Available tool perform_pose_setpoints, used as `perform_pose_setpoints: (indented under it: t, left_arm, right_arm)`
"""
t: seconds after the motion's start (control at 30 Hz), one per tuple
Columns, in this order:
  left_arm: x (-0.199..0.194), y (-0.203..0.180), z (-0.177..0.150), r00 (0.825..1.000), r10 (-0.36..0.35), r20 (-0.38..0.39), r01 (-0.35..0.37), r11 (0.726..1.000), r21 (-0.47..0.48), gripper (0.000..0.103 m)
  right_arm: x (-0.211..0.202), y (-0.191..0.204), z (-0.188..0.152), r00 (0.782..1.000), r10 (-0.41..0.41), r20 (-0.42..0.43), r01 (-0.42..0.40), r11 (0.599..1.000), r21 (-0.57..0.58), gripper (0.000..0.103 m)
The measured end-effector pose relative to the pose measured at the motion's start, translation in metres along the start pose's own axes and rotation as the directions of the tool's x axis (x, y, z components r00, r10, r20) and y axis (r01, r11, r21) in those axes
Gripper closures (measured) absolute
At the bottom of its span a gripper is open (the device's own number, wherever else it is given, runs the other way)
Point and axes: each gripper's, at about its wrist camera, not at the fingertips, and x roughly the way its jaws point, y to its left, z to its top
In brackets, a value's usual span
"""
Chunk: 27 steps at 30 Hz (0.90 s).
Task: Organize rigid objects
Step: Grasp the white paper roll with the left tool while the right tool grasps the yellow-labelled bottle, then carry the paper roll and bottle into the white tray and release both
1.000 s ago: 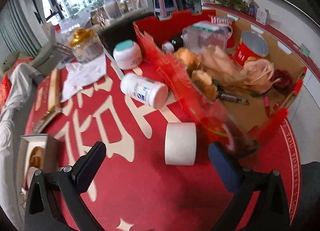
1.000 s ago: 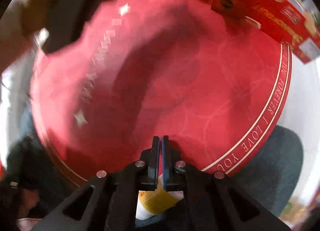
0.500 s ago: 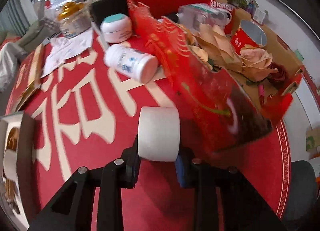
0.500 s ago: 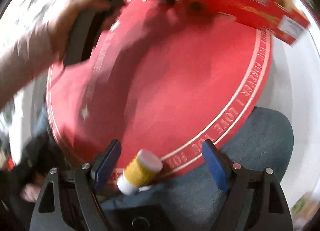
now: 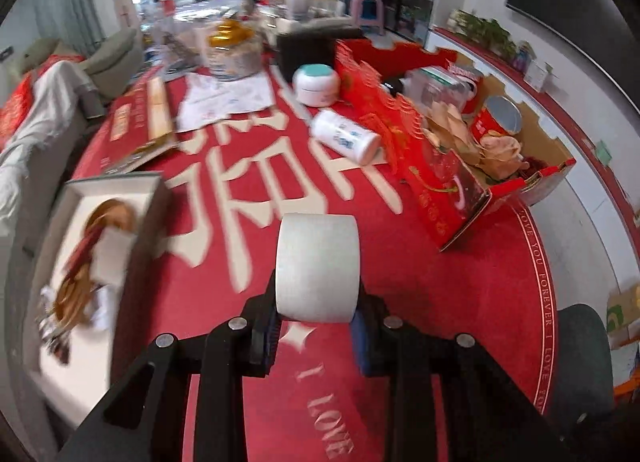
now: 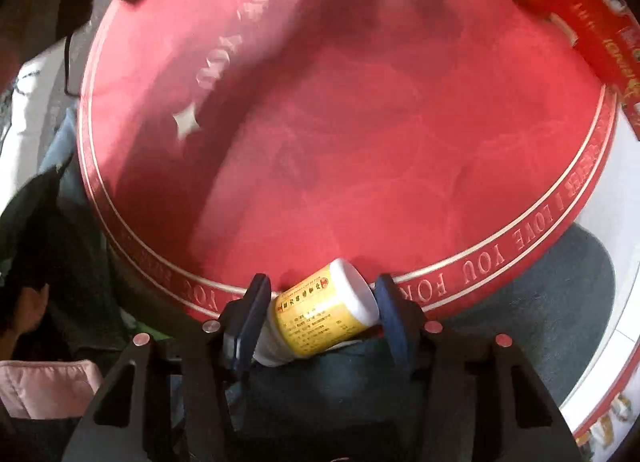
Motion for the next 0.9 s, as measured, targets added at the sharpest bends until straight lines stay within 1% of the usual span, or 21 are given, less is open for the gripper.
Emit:
perform_pose_setpoints:
  t: [0.07,0.1,0.17,0.23,0.3,0.4,0.43,0.5,0.53,0.57,0.63,0.7,0.77,0.9]
  left_arm:
    - [-0.015,0.01,-0.006,0.999,0.04,-0.003,-0.04,0.998,-0.042,0.071]
    - [-0.022,0.017,-0.008,0.998,0.062,-0.004,-0.062,0.995,-0.072,0.071]
    - [-0.037,0.032,-0.014,0.995,0.096,-0.001,-0.095,0.987,-0.131,0.071]
    - [-0.053,0.05,-0.02,0.99,0.144,0.0,-0.142,0.972,-0.187,0.071]
    - [-0.069,0.072,-0.029,0.982,0.191,-0.007,-0.186,0.948,-0.259,0.071]
    - [-0.087,0.104,-0.041,0.964,0.265,-0.014,-0.255,0.91,-0.326,0.071]
    - [-0.092,0.114,-0.044,0.957,0.289,-0.017,-0.277,0.897,-0.344,0.071]
    - [-0.099,0.135,-0.051,0.949,0.315,-0.03,-0.301,0.872,-0.386,0.071]
    - [-0.101,0.145,-0.053,0.944,0.327,-0.037,-0.313,0.859,-0.404,0.071]
    - [-0.103,0.155,-0.056,0.938,0.343,-0.045,-0.329,0.846,-0.42,0.071]
    - [-0.105,0.172,-0.062,0.932,0.358,-0.06,-0.345,0.824,-0.449,0.071]
    - [-0.105,0.184,-0.065,0.927,0.369,-0.073,-0.359,0.809,-0.465,0.071]
    - [-0.103,0.197,-0.067,0.923,0.375,-0.087,-0.368,0.795,-0.482,0.071]
    - [-0.099,0.214,-0.069,0.917,0.382,-0.112,-0.385,0.775,-0.501,0.071]
  right_arm:
    - [-0.018,0.001,0.003,0.994,-0.052,0.095,0.051,0.999,0.013,0.048]
    - [-0.029,0.001,0.009,0.988,-0.062,0.142,0.058,0.998,0.032,0.048]
    - [-0.05,0.0,0.022,0.969,-0.061,0.238,0.044,0.996,0.074,0.048]
    - [-0.073,0.004,0.038,0.939,-0.074,0.335,0.042,0.994,0.102,0.048]
    - [-0.095,0.006,0.054,0.905,-0.088,0.416,0.044,0.992,0.114,0.048]
    - [-0.126,0.017,0.084,0.86,-0.089,0.502,0.034,0.993,0.117,0.048]
    - [-0.137,0.02,0.093,0.849,-0.086,0.522,0.031,0.993,0.112,0.048]
    - [-0.149,0.034,0.116,0.832,-0.072,0.549,0.022,0.995,0.098,0.048]
    - [-0.155,0.036,0.129,0.826,-0.064,0.56,0.015,0.996,0.093,0.048]
    - [-0.158,0.044,0.141,0.82,-0.052,0.57,0.002,0.996,0.087,0.048]
    - [-0.161,0.062,0.159,0.81,-0.037,0.585,-0.011,0.997,0.079,0.048]
    - [-0.165,0.079,0.18,0.802,-0.021,0.597,-0.019,0.998,0.06,0.048]
    - [-0.167,0.093,0.199,0.799,-0.012,0.601,-0.016,0.999,0.041,0.048]
    - [-0.163,0.112,0.231,0.805,0.006,0.594,-0.017,1.0,0.013,0.048]
